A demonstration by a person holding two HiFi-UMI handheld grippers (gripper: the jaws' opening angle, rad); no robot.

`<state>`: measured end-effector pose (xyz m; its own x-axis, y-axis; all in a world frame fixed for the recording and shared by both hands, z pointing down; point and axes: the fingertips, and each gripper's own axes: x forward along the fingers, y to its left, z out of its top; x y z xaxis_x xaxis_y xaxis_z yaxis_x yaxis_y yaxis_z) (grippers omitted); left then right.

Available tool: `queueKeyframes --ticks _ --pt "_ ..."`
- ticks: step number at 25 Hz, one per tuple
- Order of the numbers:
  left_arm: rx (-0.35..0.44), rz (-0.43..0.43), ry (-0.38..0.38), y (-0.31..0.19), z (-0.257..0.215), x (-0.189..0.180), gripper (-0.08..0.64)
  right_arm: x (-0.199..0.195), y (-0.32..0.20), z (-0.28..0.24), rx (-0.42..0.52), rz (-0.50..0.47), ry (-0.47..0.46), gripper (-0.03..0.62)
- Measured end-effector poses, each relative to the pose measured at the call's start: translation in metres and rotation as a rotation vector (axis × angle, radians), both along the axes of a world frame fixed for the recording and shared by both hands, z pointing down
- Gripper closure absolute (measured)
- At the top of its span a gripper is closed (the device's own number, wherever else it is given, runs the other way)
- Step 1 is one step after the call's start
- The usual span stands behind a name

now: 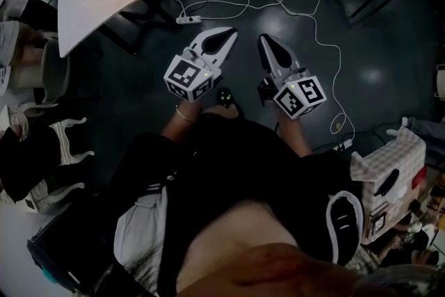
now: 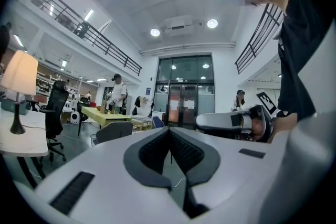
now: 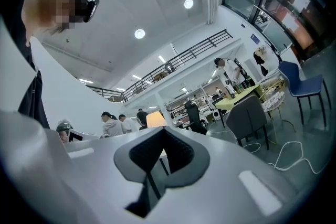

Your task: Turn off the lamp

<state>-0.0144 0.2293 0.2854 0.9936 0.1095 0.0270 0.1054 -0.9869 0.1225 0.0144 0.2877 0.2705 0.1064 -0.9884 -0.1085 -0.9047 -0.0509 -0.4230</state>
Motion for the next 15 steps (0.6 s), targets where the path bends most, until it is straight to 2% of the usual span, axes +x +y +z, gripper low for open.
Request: queueKeyframes --ticks 15 --pt "-0.007 -0.158 -0.005 -0.088 0.001 0.002 0.554 0.007 -0.099 0.001 -0.020 -0.181 0.009 0.591"
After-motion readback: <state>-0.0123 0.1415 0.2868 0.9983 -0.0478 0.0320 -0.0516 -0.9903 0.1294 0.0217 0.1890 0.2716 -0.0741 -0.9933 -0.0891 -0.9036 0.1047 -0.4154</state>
